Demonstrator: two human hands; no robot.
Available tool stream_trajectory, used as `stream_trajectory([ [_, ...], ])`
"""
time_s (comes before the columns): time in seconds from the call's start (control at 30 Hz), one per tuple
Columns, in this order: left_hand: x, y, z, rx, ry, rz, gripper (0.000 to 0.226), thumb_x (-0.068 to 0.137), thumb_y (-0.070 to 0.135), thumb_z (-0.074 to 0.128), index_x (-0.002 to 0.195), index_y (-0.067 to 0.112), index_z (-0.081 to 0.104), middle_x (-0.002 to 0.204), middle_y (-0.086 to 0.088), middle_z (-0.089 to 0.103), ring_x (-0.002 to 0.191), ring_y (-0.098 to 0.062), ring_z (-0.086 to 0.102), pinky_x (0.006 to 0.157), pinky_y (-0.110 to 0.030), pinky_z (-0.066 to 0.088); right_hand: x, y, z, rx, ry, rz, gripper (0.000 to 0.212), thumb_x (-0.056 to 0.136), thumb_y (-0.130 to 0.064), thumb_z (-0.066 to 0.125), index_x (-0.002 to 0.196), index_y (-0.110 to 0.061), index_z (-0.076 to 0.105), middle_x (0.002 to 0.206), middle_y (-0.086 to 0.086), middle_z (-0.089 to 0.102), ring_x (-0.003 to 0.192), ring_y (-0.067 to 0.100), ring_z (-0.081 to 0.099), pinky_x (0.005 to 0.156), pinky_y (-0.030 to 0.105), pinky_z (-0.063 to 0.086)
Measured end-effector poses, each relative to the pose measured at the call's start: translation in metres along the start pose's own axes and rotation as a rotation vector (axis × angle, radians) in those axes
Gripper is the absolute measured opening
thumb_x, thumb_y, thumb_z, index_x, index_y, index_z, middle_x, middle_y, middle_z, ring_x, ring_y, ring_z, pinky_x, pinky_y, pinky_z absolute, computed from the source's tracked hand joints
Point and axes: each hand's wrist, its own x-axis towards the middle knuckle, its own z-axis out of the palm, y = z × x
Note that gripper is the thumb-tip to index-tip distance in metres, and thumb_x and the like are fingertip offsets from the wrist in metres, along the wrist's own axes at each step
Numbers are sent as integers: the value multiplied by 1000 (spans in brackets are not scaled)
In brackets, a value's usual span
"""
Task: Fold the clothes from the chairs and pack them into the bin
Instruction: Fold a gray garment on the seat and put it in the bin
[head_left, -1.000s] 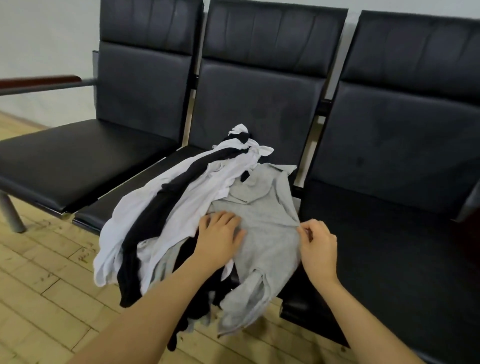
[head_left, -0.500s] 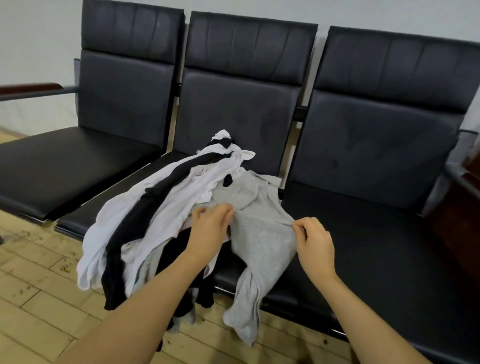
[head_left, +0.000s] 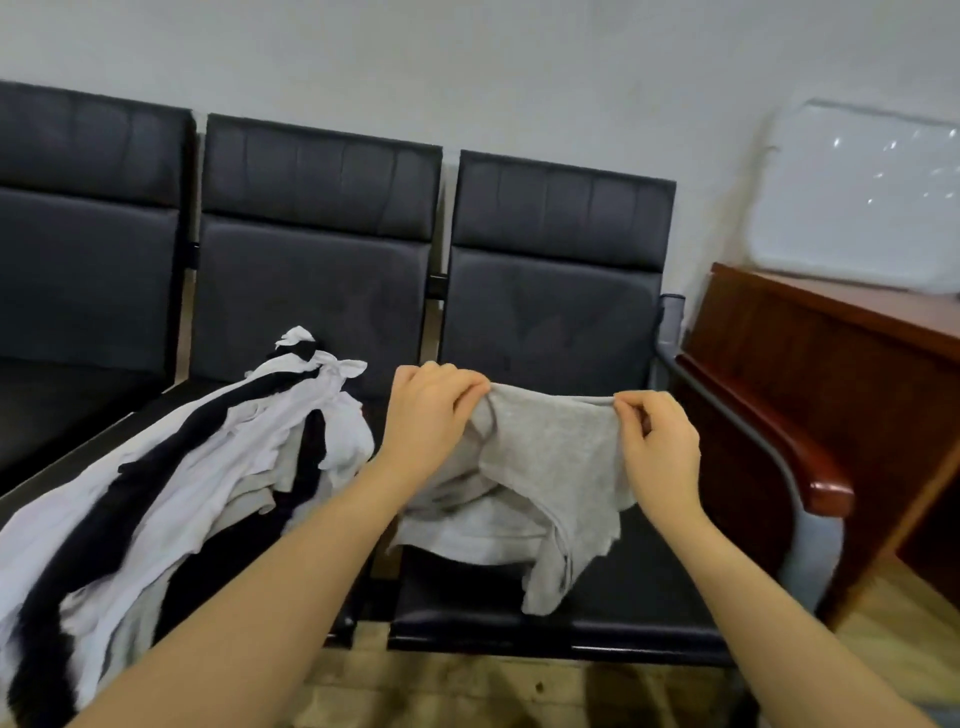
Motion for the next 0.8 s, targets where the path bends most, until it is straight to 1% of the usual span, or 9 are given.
stream_trajectory([
  [0.13,20,32,23,-38,-70,-4,22,93,30,52,90,21,72,69,13,55,70,-13,53,74,-25,23,17,24,-38,-129,34,-79,11,93,-12,57,96,-11,68,89,4,64,84,19,56,77,39,47],
  [0.27,3,37,52,-51,-247,-188,21,96,28,51,102,21,70,87,5,67,86,-15,56,83,-26,24,10,60,-35,-217,-88,-25,13,93,-17,57,96,-15,70,89,0,65,86,19,58,80,39,47],
  [0.37,-22,28,73,27,-331,-315,22,96,28,50,105,20,69,96,2,66,94,-18,57,85,-30,30,-11,83,-8,-203,-264,82,15,94,-21,55,98,-19,70,95,-3,62,92,19,57,86,38,44],
  [0.43,-43,21,86,158,-403,-346,26,96,30,52,114,16,65,105,-4,61,101,-23,54,86,-34,34,-28,94,14,-189,-444,168,18,95,-24,55,106,-23,68,102,-5,55,99,18,53,92,41,43],
  [0.53,-72,19,99,192,-519,-216,32,94,29,55,122,15,61,116,-6,56,107,-27,51,88,-36,35,-56,107,31,-172,-664,182,26,97,-30,50,121,-27,60,118,-5,49,111,16,47,98,35,35],
  [0.63,-102,21,114,173,-791,-74,33,99,37,39,118,25,62,121,7,58,114,-16,50,97,-32,27,-82,118,31,-148,-834,110,37,100,-36,41,133,-25,52,137,-8,47,128,15,42,107,31,28],
  [0.7,-119,19,121,177,-863,-91,55,93,49,17,121,27,60,128,11,57,121,-10,48,100,-31,29,-96,126,31,-216,-1015,129,49,102,-44,30,147,-26,32,154,-11,25,143,10,19,115,30,10],
  [0.77,-131,16,126,187,-879,-105,81,80,55,-3,129,27,54,137,10,51,128,-8,42,102,-31,27,-103,135,36,-314,-1147,104,52,102,-46,18,151,-30,10,159,-11,2,145,4,0,116,29,-2],
  [0.8,-134,15,128,202,-898,-126,84,78,56,-6,135,26,49,143,10,45,133,-7,36,105,-30,23,-103,140,38,-352,-1157,74,51,102,-45,15,151,-32,4,159,-12,-4,145,3,-5,116,28,-6],
])
